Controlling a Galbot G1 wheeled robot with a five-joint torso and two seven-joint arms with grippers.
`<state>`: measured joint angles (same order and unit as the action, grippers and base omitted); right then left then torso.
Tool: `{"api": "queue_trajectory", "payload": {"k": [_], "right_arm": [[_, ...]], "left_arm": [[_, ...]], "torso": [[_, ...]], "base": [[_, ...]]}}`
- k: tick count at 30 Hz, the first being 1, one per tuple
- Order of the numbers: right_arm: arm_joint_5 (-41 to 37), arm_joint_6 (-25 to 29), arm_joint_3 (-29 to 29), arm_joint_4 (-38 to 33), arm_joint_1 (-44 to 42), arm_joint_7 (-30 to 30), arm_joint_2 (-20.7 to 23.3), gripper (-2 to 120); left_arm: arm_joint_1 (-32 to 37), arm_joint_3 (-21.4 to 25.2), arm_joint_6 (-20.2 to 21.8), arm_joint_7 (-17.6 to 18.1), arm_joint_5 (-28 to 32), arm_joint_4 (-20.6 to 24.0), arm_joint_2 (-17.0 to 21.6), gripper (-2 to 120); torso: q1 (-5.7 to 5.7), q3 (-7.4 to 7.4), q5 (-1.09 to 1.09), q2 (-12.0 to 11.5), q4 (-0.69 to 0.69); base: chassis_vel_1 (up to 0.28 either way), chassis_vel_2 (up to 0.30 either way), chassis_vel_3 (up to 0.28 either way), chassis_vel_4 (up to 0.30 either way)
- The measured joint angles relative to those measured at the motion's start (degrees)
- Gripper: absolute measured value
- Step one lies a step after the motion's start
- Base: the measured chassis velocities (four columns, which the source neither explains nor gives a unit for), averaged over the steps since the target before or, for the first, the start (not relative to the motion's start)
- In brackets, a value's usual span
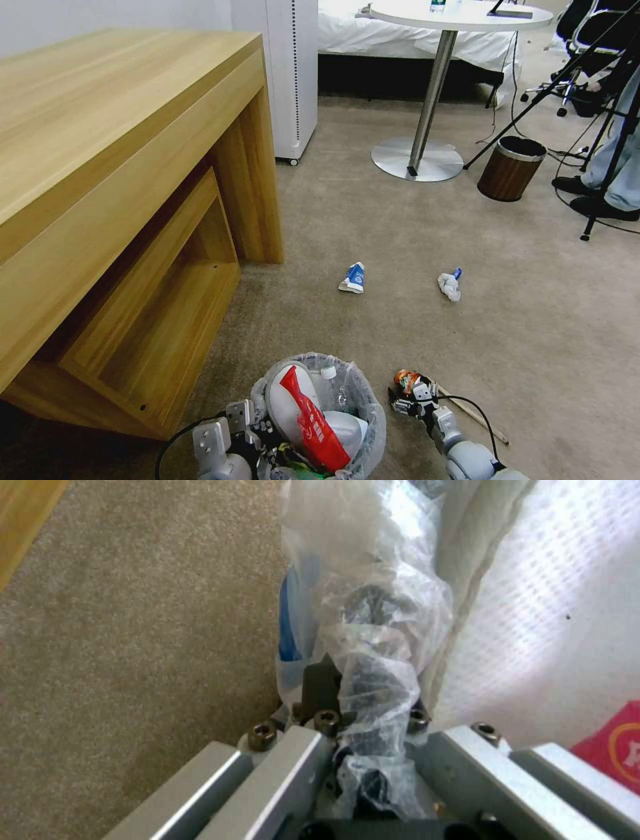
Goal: Pick up the trash bin and place the garbage on the floor into it.
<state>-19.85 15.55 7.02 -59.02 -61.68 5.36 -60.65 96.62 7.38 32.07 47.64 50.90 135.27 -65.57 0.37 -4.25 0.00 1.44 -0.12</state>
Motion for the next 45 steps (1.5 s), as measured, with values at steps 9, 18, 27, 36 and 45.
{"api": "queue_trajectory", "payload": {"k": [9,18,27,36,45], "right_arm": [[0.76,1.10,0.95,0.86,0.84,0.52,-0.73,100],[0.88,1.66,1.32,1.63,1.45,0.43,-0.54,75],[-1.02,1.81,1.70,1.51,2.35,0.08,-0.34,66],[-2.85,2.07,-0.04,-0.82,2.08,-0.51,0.66,66],[-7.82,0.79,-2.09,-11.20,3.14,0.23,4.88,66]], "left_arm": [[-0.48,-0.70,-0.12,0.12,0.04,-0.30,0.15,0],[-0.96,-1.03,-0.32,0.32,0.16,-0.62,0.55,0],[-1.83,-0.79,-0.62,0.66,1.37,-0.53,1.18,0],[-2.48,0.24,-1.06,0.83,2.87,0.16,1.58,0],[-3.30,-0.18,-1.05,0.96,3.21,-0.92,1.10,0]], "torso": [[0.00,0.00,0.01,0.00,0.00],[0.00,0.00,0.02,0.00,0.01],[0.00,0.00,0.00,0.00,0.00],[0.00,0.00,0.03,0.00,0.00],[0.00,0.00,0.01,0.00,0.01]], "base": [[0.000,0.000,0.000,0.000],[0.000,0.000,0.000,0.000],[0.000,0.000,0.000,0.000],[0.000,0.000,0.000,0.000],[0.000,0.000,0.000,0.000]]}}
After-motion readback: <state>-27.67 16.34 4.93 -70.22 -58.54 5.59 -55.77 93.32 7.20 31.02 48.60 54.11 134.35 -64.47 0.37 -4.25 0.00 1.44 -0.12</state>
